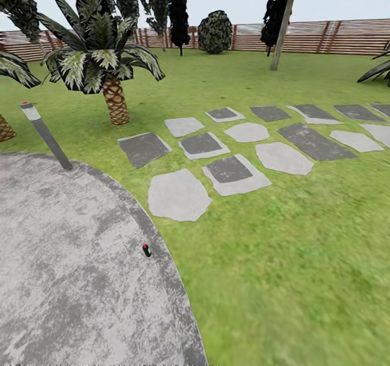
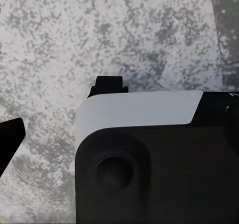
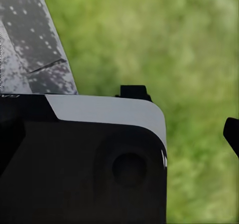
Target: Pick up the pesticide atomizer in the garden and spray insectifuge to fully cover both potted plants in the garden.
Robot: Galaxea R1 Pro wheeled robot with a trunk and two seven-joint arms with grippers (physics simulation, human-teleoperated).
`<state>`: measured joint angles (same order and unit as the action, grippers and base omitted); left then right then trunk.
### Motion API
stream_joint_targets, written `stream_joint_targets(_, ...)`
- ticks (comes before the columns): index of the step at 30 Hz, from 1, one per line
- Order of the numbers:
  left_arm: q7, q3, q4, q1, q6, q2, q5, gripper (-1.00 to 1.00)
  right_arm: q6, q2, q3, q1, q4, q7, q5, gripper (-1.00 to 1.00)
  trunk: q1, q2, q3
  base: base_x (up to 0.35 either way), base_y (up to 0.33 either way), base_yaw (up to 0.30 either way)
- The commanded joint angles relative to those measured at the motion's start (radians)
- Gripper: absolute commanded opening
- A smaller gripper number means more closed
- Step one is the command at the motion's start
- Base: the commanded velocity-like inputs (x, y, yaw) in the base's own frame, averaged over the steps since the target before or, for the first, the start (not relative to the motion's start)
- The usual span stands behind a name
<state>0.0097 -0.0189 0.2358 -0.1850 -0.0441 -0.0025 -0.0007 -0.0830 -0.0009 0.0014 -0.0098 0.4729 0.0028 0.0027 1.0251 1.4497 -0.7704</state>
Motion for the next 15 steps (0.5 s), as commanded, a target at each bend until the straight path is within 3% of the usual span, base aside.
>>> stream_joint_targets(1,0.001,-0.002,-0.001,-0.001,-0.003,0.0,0.0,1.0,-0.003,0.0,0.0,0.0,0.0,0.001,0.0,1.0,0.0,0.0,-0.002,0.0,-0.004,0.2)
stream_joint_targets(7,0.001,-0.003,-0.001,-0.001,-0.003,-0.001,-0.001,1.0,-0.003,0.0,0.0,0.0,0.0,0.001,0.0,1.0,0.0,0.0,-0.008,0.13,-0.01,0.2)
stream_joint_targets(15,0.001,-0.003,-0.001,-0.001,-0.003,0.0,0.0,1.0,-0.003,0.0,0.0,-0.001,0.0,0.0,-0.001,1.0,0.0,0.0,-0.017,0.297,-0.123,0.2)
